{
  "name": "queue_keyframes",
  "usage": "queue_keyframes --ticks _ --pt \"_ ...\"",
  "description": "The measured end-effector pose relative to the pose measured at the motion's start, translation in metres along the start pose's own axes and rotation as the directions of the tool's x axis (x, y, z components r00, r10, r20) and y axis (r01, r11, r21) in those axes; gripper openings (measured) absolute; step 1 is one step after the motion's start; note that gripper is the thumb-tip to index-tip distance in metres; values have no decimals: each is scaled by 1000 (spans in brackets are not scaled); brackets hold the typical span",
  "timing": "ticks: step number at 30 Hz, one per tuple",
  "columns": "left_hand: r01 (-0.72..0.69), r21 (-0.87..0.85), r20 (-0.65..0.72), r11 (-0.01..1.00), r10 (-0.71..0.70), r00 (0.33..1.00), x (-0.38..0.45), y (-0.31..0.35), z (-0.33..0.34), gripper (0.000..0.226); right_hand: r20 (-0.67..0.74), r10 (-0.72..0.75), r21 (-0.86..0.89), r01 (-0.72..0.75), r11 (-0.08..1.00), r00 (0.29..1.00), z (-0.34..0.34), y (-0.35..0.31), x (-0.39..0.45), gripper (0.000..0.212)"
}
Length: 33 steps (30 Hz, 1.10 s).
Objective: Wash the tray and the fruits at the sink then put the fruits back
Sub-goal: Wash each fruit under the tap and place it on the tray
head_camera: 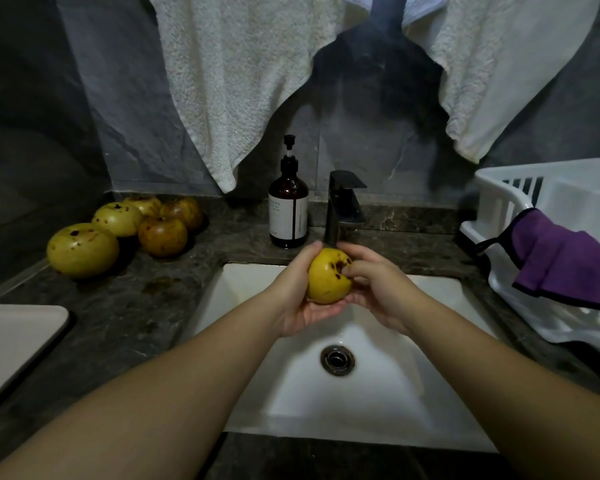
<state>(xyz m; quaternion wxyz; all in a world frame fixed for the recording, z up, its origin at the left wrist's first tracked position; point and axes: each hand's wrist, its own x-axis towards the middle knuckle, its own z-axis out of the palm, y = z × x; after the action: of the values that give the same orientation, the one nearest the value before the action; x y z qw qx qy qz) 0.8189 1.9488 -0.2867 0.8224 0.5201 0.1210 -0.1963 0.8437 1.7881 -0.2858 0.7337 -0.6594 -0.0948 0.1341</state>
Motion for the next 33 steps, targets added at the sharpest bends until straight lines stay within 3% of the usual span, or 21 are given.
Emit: queue_keyframes --ticks 3,6,9,12,18,22,29,33 --pt "-41 -136 -31 990 37 999 2 0 1 67 10 -145 -275 142 951 989 -2 -2 -4 48" --pt "-20 -179 4 984 21 1000 2 -1 -1 72 73 -242 -678 226 699 968 1 5 -6 71" --pt "-11 -206 7 978 13 1000 1 -1 0 75 181 -147 -786 233 572 972 8 7 -7 96" --pt "-39 -245 -17 969 36 999 2 1 -1 76 201 -130 -837 239 492 971 13 8 -10 99" --pt "-30 -224 25 974 36 999 0 0 1 72 39 -260 -797 187 574 965 8 5 -8 51" --pt "-51 -220 15 974 56 998 3 -2 5 73 -4 -293 -779 181 600 956 8 10 -5 51" --pt "-50 -162 -32 986 46 998 11 -3 -3 69 -56 -223 -747 107 656 973 8 10 2 50" --pt "-52 -217 -36 975 45 998 13 -2 -3 69 -87 -234 -723 100 684 968 10 8 -1 47"
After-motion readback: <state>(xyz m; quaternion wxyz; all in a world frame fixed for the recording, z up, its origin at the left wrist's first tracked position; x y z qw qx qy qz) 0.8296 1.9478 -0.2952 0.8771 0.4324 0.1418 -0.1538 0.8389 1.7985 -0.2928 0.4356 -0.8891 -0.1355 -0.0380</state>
